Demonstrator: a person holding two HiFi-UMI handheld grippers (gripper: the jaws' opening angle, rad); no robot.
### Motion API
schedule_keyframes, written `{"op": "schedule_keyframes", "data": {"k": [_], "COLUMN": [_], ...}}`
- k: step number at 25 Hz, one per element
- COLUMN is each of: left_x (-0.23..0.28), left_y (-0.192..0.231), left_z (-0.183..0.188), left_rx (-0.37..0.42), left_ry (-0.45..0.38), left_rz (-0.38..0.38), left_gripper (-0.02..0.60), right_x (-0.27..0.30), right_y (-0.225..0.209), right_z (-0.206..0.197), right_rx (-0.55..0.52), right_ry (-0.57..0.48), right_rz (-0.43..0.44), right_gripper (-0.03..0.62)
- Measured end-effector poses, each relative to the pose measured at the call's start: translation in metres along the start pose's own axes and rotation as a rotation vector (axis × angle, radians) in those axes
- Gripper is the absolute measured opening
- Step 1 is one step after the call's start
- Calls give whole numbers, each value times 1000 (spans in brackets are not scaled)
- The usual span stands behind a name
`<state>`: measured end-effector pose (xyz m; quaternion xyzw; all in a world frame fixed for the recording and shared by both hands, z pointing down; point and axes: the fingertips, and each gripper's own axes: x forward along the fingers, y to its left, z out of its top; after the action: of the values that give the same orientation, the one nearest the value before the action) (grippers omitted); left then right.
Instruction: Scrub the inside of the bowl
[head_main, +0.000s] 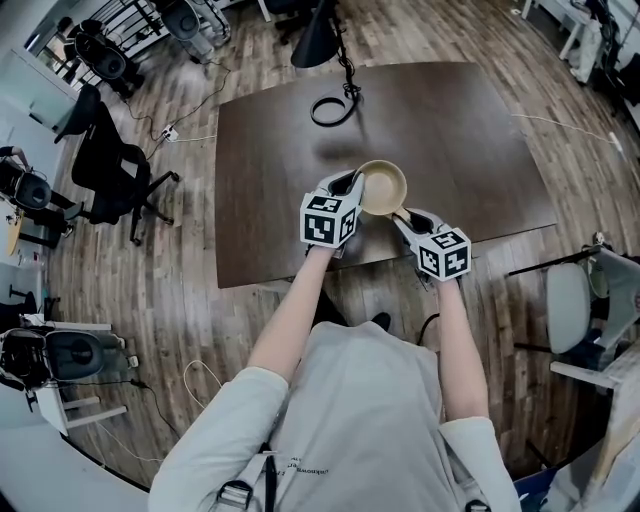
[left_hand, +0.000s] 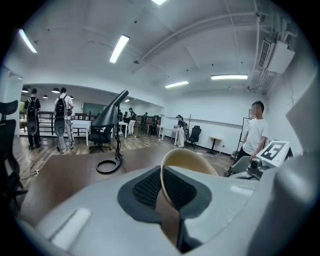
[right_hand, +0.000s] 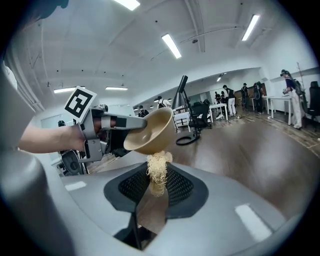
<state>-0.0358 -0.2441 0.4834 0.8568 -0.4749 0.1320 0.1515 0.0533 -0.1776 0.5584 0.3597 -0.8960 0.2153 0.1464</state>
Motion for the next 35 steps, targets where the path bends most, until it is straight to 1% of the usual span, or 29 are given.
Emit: {"op": "schedule_keyframes", "data": {"k": [3,9,15,18,21,28,35], "left_x": [-1,-2,-1,0,0,3,4], "left_y": [0,-3,-10,-11,-14,-27,-37], "left_z": [-6,-17,-31,-39,-50,-66,-78], "left_rx": [10,6,41,57,99,194,228], "left_ry": [15,37,74,98,131,179,210], "left_rz": [-2,-25,-42,-45,-50,-78,-105], "left_gripper": [15,15,15,15,15,15,15], "right_x": [-5,-8,-9,-11,-13,-9,-4], "right_y": [-12,-21,-29,-32,-30,-29,-29], "right_z": [5,9,7,10,14,16,12], "right_rx": [26,6,19,23,17,-17,-18], "right_ry": [-20,-12,-14,-23,-23,32,62], "right_rz": [-20,-44,-82,-88,-82,-77,-79], "right_gripper": [115,115,115,115,114,115,114]}}
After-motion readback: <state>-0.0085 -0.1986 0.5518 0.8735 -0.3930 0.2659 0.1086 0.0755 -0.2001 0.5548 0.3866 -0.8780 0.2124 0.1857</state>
